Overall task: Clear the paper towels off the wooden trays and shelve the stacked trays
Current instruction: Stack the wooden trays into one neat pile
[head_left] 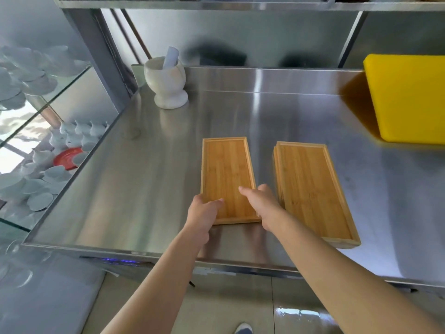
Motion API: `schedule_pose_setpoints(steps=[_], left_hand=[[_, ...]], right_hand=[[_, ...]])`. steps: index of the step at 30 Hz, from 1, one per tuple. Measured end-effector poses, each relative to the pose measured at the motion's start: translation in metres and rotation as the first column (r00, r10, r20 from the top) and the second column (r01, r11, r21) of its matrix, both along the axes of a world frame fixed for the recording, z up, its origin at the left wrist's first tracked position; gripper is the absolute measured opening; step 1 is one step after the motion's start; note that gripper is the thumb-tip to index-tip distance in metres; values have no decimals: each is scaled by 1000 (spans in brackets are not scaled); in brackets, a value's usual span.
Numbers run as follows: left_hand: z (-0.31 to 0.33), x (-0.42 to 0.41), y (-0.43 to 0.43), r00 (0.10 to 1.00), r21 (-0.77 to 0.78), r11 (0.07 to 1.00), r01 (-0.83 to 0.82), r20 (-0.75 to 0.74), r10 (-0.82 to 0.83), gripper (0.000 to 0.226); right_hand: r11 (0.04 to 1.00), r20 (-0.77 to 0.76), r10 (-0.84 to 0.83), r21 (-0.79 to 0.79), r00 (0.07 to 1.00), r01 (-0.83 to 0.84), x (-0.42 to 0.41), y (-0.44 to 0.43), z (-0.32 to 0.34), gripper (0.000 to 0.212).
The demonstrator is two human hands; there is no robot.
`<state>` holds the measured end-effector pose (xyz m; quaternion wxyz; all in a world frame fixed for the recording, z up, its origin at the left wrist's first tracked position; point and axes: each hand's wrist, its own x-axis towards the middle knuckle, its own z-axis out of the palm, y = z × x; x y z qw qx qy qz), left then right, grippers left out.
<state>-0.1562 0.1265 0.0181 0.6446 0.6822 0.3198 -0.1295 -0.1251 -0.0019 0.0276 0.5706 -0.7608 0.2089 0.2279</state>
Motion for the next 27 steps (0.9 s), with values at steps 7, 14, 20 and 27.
schedule_pose_setpoints(steps=[7, 14, 20, 27], left_hand=[[6, -1, 33, 997, -15, 998, 63, -51, -64, 39], [36, 0, 17, 951, 394, 894, 215, 124, -283, 35], [56, 4, -36, 870, 603, 749, 276, 175, -461, 36], [46, -1, -104, 810, 665, 693, 278, 226, -542, 38]], right_hand=[[993, 46, 60, -103, 997, -55, -5, -12, 4, 29], [892, 346, 243, -448, 906, -68, -5, -32, 23, 39], [832, 505, 263, -550, 822, 72, -14, -90, 51, 40], [804, 527, 226, -576, 819, 149, -33, -159, 36, 36]])
